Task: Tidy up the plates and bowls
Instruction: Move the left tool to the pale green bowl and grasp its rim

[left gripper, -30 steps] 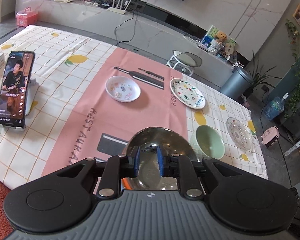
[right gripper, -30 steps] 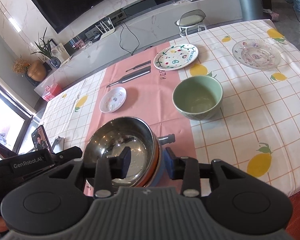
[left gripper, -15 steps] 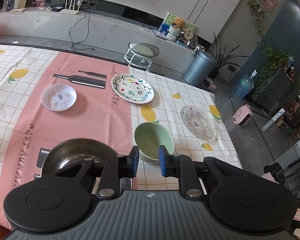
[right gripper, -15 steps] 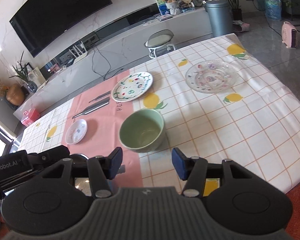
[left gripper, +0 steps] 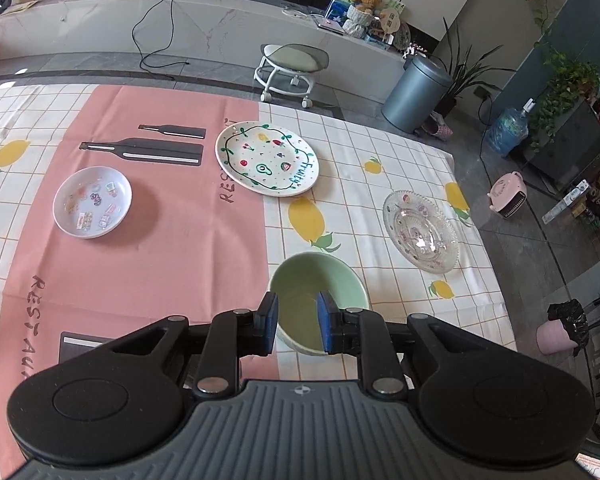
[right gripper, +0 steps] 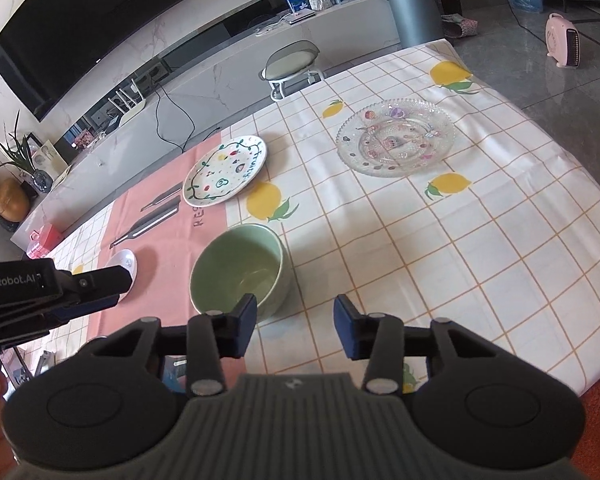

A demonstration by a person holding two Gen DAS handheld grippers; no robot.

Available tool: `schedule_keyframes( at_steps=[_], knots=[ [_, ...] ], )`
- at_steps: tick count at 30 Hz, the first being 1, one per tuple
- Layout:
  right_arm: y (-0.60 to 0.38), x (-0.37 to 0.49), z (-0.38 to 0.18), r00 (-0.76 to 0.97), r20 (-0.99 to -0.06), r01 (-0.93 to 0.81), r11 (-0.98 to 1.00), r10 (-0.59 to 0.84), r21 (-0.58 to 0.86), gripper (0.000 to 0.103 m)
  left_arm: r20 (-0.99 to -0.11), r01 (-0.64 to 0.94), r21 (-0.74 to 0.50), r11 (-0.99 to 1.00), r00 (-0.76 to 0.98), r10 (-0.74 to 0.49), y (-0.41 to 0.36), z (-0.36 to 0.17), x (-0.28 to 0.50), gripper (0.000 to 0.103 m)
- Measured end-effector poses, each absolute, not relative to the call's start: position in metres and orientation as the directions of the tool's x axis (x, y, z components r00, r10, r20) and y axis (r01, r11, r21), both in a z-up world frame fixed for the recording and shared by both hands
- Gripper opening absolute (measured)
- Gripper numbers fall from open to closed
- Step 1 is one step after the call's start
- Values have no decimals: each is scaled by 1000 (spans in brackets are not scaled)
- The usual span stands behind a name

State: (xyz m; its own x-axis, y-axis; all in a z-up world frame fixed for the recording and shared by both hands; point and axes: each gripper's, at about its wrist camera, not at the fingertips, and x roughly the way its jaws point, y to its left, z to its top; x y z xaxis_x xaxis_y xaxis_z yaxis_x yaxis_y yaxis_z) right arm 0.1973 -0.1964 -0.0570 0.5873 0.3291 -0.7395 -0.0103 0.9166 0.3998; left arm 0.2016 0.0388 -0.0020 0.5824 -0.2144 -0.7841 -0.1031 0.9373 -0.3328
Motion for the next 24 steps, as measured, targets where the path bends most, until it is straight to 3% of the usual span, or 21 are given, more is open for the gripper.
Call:
schedule_keyframes(
  at_steps=[7, 24],
  knots=[
    [-183, 225, -67, 554, -757, -19, 914, 346, 405, 36, -833, -107, -299, 948, 513, -204, 32, -23, 232, 23],
    [-166, 265, -110, 447, -816, 33, 905, 366, 424, 30, -918, -149, -209, 967, 371, -141, 21, -67, 275, 24]
  ],
)
